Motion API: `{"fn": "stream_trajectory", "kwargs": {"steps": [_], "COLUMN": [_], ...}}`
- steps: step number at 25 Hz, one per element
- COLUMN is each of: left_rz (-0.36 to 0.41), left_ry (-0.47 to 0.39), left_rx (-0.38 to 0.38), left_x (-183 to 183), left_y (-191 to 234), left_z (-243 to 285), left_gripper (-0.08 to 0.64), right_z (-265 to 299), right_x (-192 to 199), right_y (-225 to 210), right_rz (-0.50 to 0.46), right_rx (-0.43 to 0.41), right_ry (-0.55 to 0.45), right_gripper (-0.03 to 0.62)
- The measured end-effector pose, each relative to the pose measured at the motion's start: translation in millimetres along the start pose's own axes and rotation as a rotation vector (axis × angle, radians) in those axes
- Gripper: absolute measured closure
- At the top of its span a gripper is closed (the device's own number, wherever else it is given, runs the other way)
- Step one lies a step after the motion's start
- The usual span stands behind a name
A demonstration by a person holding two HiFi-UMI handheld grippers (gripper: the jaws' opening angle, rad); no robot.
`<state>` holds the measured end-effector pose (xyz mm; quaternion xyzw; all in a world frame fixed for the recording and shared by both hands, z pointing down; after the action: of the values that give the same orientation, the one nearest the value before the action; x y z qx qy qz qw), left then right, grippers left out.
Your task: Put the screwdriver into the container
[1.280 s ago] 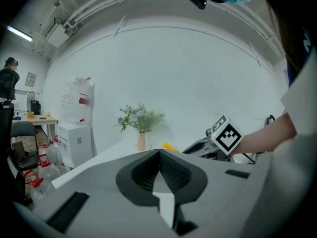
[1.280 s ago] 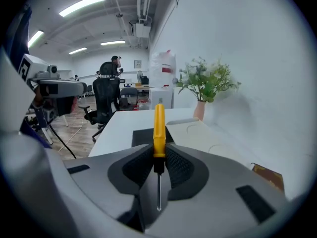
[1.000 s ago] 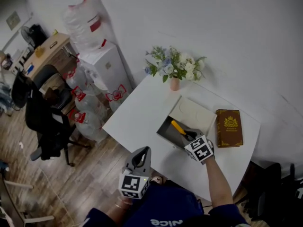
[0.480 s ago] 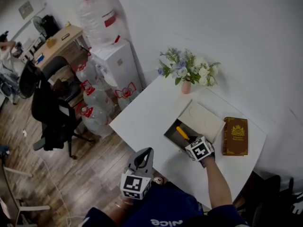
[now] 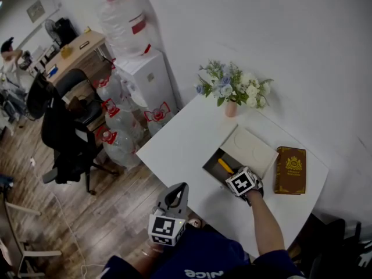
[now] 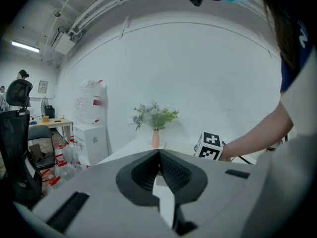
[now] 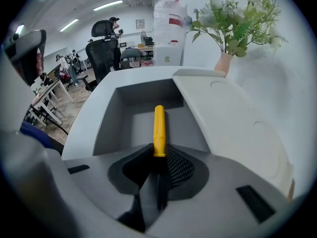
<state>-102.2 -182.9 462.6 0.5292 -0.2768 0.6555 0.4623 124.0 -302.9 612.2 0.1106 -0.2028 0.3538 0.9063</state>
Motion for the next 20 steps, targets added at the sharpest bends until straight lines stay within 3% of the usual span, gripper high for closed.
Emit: {"fn": "stream_trajectory", "kwargs": {"steps": [11,13,20], "left_rz": [0.007,0.006,-0.008], "left_ry": [0.0,0.004,0.027], "left_rx": [-0.014,-0.02,-0.025], "left_x": [3.6,5.8,14.9], "left_y": [-3.9,-3.3,-4.7], "left_z": [-6.4,-8.5,-10.9], "left_gripper": [0.543,0.543,0.543], "right_z": [-1.1,-5.1,-22.1], "right_x": [3.0,-0.6,1.8], "right_y": [-0.1,1.8,3.6], "right_rz": [0.015,0.011,0.052], "right_rx": [0.029,0.036,0.05], "right_ry": [0.003,-0.04,-0.135], "right_gripper": [0.494,0.44,0.431]}}
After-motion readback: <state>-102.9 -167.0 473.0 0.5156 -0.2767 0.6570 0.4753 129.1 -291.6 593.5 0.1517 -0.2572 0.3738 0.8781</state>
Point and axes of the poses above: the fingertips, and each gripper's own axes: z forward along the fingers, y to its left, x out of its underside, the point moved 8 cm from there along -z, backward along the fingers, and after that the axes turned 4 degrees about -z, right-handed, at the moved point
